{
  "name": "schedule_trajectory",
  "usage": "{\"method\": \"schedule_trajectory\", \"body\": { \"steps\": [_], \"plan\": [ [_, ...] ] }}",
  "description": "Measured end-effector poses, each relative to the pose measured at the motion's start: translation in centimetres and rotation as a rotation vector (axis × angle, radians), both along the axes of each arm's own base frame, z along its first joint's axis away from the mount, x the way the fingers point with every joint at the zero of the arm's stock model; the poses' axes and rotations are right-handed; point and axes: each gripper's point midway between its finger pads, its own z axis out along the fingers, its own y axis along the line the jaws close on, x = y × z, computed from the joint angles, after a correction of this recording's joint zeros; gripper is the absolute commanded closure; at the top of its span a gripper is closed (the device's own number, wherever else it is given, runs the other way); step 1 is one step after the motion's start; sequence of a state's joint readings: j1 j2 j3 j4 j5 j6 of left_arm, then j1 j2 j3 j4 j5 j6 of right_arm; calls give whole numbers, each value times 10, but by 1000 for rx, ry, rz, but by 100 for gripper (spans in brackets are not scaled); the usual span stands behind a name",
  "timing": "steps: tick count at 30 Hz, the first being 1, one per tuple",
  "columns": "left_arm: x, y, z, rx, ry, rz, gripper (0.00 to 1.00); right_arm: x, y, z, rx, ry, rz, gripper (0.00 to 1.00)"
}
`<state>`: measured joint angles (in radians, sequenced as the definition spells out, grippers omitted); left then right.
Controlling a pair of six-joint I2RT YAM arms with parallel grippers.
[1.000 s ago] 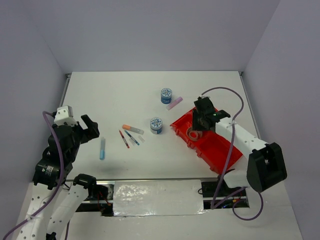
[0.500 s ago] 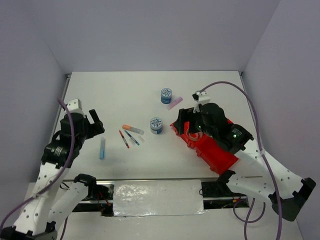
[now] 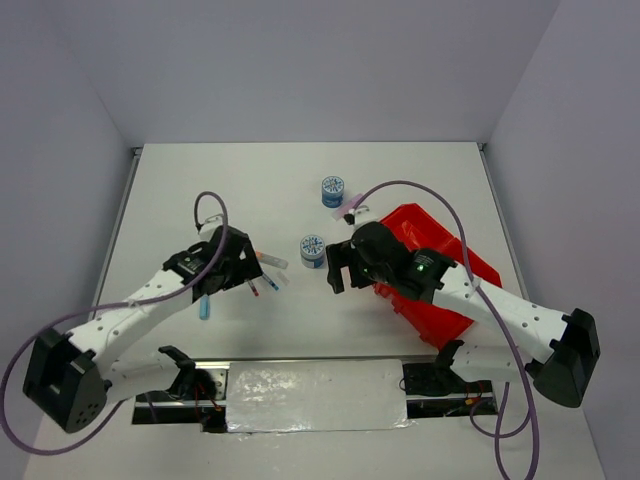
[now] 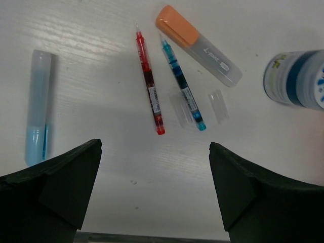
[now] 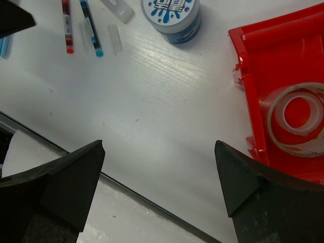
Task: Sort the stationery into containers
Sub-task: Pick up the pen from the center of the board.
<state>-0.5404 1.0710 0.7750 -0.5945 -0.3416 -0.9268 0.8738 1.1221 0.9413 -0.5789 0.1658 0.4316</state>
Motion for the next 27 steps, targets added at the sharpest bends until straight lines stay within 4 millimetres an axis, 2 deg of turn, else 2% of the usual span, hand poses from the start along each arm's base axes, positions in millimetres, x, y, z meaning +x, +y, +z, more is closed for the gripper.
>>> {"method": "schedule_trajectory", "body": {
  "steps": [5,10,21,24,25,27],
  "plan": [
    [3,-3,-43,74,115,62,10,-6,10,-3,6,0,22,4],
    [-1,-4,-71,120,200,86,12,-7,9,-9,-2,-2,17,4],
    [5,-3,-79,151,207,108,22,-8,7,-18,-12,-1,15,4],
    [7,-3,-84,164,223,105,26,-8,6,-20,-16,2,16,4],
    [8,-4,-85,167,226,105,32,-9,6,-20,-17,2,17,4],
    [10,-5,-86,169,228,107,34,-9,6,-20,-18,1,20,4]
  ]
}}
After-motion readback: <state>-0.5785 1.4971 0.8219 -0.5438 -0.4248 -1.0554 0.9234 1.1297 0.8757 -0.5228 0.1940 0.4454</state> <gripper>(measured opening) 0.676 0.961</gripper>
